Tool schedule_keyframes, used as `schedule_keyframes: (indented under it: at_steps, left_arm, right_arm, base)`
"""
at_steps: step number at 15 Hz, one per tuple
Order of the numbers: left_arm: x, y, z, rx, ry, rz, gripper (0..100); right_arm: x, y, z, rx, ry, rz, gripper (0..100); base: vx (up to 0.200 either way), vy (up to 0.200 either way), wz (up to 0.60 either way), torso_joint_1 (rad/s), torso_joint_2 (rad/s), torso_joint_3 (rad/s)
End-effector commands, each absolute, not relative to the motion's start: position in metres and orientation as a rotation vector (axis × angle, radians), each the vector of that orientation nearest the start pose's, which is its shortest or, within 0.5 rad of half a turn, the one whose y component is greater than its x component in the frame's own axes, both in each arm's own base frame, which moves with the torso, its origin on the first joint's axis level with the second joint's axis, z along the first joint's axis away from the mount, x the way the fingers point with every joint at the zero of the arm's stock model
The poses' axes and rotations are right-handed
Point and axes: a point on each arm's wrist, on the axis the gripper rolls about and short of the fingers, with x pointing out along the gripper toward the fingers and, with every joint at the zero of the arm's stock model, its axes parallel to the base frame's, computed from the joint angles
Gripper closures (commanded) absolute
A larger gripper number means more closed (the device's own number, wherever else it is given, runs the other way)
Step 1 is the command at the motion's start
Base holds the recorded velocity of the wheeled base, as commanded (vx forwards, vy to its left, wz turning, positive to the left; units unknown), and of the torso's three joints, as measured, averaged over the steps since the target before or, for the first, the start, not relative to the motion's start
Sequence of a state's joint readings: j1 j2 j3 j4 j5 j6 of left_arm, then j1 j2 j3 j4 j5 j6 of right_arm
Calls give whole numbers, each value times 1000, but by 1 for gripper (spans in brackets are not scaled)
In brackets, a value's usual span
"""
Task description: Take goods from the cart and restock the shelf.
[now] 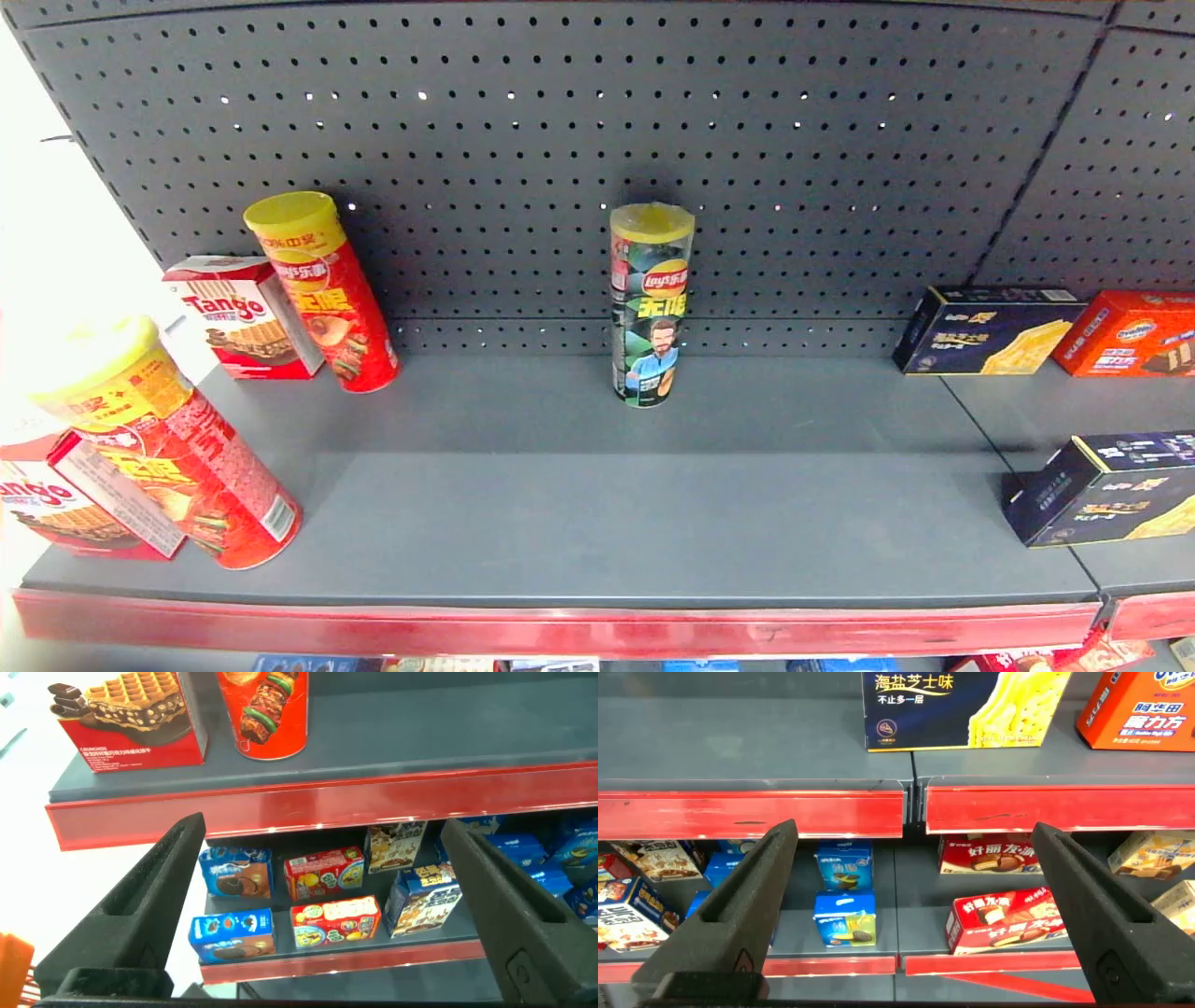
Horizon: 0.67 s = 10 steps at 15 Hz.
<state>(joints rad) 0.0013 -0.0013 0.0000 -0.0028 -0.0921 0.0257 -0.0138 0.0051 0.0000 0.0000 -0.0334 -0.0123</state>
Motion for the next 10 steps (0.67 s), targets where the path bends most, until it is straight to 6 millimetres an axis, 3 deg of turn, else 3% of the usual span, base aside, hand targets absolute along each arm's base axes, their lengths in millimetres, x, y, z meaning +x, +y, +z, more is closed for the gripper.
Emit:
schedule_keyframes:
  at_steps: [1,5,10]
  left_arm:
    - [-23,-2,76,26,-4,-90,0]
    - [-23,-2,76,26,-4,-92,0]
    - [-23,-2,76,26,-4,-90,0]
  right_arm:
    - [-22,0,76,-14,6,-46,0]
    - [-22,0,76,-12,6,-46,0]
    - [-22,0,76,-11,6,-48,0]
  base:
    - [0,0,0,0,0,0]
    - [0,0,0,0,0,0]
    - [0,0,600,5,4,3]
